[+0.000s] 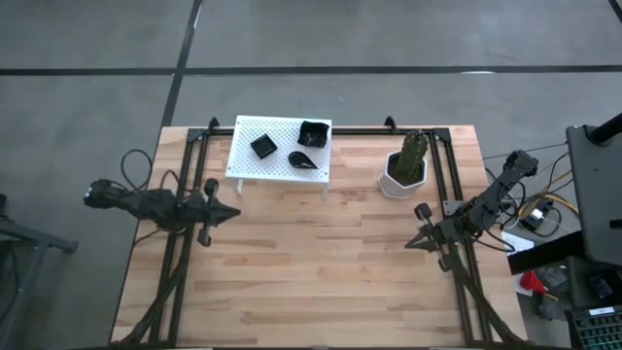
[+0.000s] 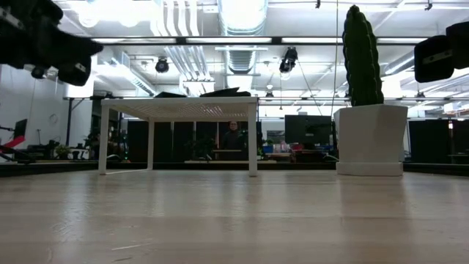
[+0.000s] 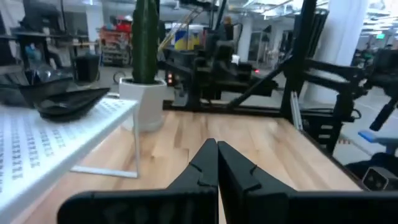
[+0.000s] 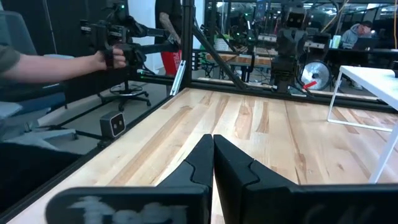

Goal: Pick & Place Mini shaped plates
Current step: Return to Home Position

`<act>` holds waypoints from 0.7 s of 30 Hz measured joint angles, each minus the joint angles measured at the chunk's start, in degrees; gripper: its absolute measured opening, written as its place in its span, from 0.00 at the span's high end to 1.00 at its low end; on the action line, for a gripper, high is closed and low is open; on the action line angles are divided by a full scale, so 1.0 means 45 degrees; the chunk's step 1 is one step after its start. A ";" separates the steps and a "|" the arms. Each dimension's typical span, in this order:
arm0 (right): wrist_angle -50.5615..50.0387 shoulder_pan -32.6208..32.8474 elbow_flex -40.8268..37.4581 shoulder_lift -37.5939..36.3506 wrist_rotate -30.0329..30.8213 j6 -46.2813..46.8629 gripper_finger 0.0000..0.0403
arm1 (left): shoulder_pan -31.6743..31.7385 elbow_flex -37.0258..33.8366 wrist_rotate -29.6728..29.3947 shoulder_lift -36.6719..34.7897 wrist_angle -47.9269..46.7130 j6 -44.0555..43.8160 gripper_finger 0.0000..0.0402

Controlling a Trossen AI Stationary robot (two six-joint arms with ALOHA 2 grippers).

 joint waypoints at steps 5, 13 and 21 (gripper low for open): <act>0.0000 -0.0001 -0.0002 -0.0009 0.0000 0.0003 0.98 | -0.0003 -0.0102 -0.0031 0.0039 -0.0072 -0.0047 1.00; 0.0004 0.0001 -0.0002 -0.0010 -0.0003 -0.0004 0.98 | -0.0003 -0.0579 -0.0041 0.0186 0.0013 -0.0087 1.00; 0.0000 0.0003 -0.0002 -0.0010 -0.0003 0.0007 0.98 | -0.0003 -0.0638 -0.0051 0.0371 0.0256 -0.0091 1.00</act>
